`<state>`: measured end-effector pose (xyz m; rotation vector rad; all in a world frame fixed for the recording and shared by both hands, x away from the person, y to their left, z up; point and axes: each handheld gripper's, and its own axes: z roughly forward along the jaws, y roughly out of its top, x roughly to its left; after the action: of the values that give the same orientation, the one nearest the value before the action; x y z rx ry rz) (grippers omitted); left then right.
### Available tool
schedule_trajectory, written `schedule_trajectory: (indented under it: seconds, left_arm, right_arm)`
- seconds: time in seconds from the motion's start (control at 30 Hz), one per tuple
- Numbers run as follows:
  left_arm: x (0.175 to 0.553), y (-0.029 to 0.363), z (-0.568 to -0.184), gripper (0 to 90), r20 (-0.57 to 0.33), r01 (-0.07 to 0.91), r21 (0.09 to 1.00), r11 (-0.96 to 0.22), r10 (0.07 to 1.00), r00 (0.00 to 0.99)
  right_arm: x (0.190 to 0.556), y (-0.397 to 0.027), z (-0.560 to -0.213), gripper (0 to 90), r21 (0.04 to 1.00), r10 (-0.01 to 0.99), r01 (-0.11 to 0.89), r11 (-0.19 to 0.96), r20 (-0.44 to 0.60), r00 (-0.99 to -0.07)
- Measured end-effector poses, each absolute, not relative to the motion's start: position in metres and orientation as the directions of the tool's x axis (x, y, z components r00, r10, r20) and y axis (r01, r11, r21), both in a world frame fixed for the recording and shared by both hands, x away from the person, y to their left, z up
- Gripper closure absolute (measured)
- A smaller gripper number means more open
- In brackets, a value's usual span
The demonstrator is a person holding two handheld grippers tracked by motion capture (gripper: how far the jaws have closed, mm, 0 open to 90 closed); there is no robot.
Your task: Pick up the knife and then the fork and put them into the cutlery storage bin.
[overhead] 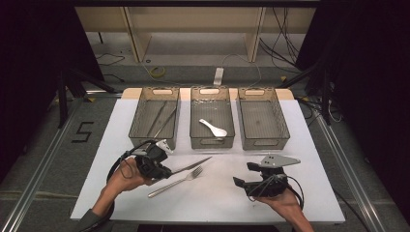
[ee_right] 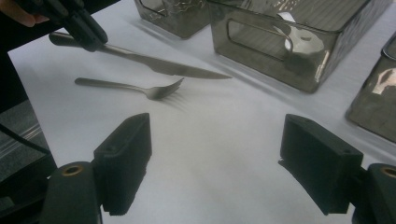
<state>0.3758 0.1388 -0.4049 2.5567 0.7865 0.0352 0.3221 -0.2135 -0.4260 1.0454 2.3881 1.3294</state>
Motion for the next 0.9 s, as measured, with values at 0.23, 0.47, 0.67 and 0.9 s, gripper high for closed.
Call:
schedule_trajectory:
  seconds: [0.23,0.47,0.67,0.9]
  left_arm:
    - [0.369,0.128,-0.392,83.6,-0.133,0.495,0.474,-0.728,0.497,0.858]
    - [0.363,0.113,-0.388,83.6,-0.137,0.464,0.478,-0.745,0.458,0.878]
    - [0.357,0.098,-0.388,83.6,-0.155,0.431,0.477,-0.766,0.409,0.899]
    - [0.355,0.089,-0.391,83.5,-0.182,0.419,0.471,-0.776,0.379,0.907]
  right_arm:
    - [0.321,-0.192,-0.412,25.7,0.823,0.611,0.404,0.400,0.089,-0.786]
    - [0.321,-0.156,-0.406,26.1,0.801,0.494,0.287,0.526,-0.013,-0.869]
    - [0.325,-0.127,-0.415,29.0,0.751,0.406,0.207,0.628,-0.089,-0.910]
    - [0.333,-0.110,-0.425,37.0,0.714,0.355,0.180,0.677,-0.103,-0.929]
